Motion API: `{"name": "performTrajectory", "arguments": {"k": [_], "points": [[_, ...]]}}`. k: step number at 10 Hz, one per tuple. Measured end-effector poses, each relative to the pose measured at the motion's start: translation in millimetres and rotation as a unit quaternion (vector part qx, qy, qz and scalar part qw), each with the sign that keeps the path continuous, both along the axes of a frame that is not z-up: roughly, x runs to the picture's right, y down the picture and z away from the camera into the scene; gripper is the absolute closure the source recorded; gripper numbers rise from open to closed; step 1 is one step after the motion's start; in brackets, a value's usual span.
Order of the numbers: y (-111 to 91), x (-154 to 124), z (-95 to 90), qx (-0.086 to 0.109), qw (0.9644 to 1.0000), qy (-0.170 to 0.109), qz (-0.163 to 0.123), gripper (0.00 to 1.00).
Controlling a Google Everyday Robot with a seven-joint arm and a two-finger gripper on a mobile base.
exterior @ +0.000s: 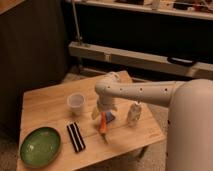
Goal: Drag the pepper across the table
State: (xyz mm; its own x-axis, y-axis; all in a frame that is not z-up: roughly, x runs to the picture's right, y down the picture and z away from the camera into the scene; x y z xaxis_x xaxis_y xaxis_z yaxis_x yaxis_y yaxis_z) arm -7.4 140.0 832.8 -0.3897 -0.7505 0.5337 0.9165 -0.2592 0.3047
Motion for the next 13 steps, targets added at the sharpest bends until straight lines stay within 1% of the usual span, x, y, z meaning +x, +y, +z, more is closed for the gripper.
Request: {"name": "performTrajectory", "arguments": {"k": [2,3,5,7,10,11,13], "points": [[10,-5,0.6,-0.008,1.0,-0.003,-0.001,0.4],[15,-8,1.7,-0.013,0.9999,-0.005,-0.003,0.44],[20,-14,4.1,-0.018,0.9997,-0.009,-0.009,0.44],[23,-18,6.6,-0.022,0.9995,-0.009,-0.023,0.44],[25,-24,8.8,-0.019,0.999,-0.003,-0.039,0.44],[23,-24,9.2,-0.015,0.999,-0.001,-0.043,0.46],[22,-26,7.3,-0.009,0.9987,0.0,-0.05,0.64]]}}
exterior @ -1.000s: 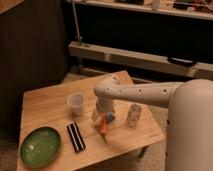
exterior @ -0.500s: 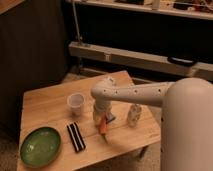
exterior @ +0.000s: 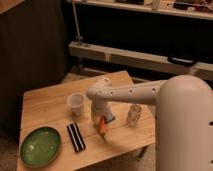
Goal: Drag the pepper across the table
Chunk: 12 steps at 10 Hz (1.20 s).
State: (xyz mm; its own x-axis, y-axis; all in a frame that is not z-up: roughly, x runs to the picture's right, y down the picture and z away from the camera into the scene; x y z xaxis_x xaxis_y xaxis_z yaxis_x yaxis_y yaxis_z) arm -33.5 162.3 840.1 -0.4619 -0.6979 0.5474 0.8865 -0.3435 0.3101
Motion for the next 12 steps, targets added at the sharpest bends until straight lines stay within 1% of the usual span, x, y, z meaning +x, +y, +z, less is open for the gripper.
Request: {"name": "performTrajectory", "arguments": {"k": [2,3,4,5,6,7,8,10,11,12], "points": [[-0.1,-2.9,-0.9,0.004,1.0,-0.003,-0.005,0.76],[0.2,-5.0,0.0,0.004,1.0,-0.004,-0.007,0.85],[1.7,-6.8,2.2,0.002,0.9999,-0.006,-0.011,0.87],[4.7,-9.2,3.2,-0.003,0.9998,-0.007,-0.016,0.87],[6.8,-10.2,3.1,-0.005,0.9998,-0.007,-0.02,0.84],[5.8,-10.7,0.9,-0.004,0.9997,-0.006,-0.022,0.73],[4.9,-10.7,-0.4,-0.002,0.9997,-0.004,-0.022,0.65],[1.7,-8.5,-2.8,0.002,0.9998,-0.002,-0.02,0.45],[0.2,-7.3,-3.8,0.003,0.9998,-0.002,-0.019,0.39],[0.0,-5.9,-4.4,0.003,0.9999,0.0,-0.017,0.38]]}}
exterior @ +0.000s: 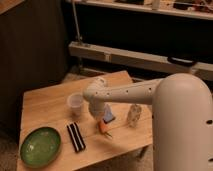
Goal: Drag the pepper across the table
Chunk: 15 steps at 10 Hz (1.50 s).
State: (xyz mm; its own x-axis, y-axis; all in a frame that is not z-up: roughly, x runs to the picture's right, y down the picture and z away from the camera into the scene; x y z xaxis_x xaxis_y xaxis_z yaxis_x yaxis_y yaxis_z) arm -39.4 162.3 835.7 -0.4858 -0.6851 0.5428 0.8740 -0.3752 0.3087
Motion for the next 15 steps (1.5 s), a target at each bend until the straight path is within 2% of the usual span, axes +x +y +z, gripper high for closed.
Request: {"name": "performTrajectory", "arguments": {"k": [7,12,15], "points": [[5,10,2.2,-0.003,0.9997,0.005,0.022,0.38],[6,0,-4.1,-0.014,0.9997,-0.006,0.022,0.38],[12,4,-7.9,-0.021,0.9995,0.007,0.021,0.38]]}}
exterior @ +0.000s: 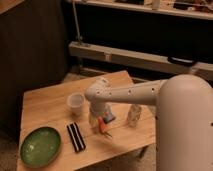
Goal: Drag the pepper across the table
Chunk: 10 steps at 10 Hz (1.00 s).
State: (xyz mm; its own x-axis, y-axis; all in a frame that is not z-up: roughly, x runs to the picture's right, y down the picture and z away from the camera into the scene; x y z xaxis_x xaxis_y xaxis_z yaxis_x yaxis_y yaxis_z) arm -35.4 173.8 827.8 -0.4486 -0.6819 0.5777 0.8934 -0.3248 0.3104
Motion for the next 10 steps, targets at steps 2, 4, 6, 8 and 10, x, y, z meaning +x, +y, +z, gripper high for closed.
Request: {"name": "performTrajectory", "arguments": {"k": [2,4,6,8,10], "points": [[7,7,-2.8,-0.005,0.9999,0.013,0.0,0.38],[12,17,-8.4,-0.009,0.9997,0.024,0.002,0.38],[17,21,-17.9,-0.013,0.9995,0.028,0.005,0.38],[24,23,-23.4,-0.02,0.9993,0.029,0.009,0.38],[31,20,-21.0,-0.027,0.9992,0.027,0.009,0.38]]}}
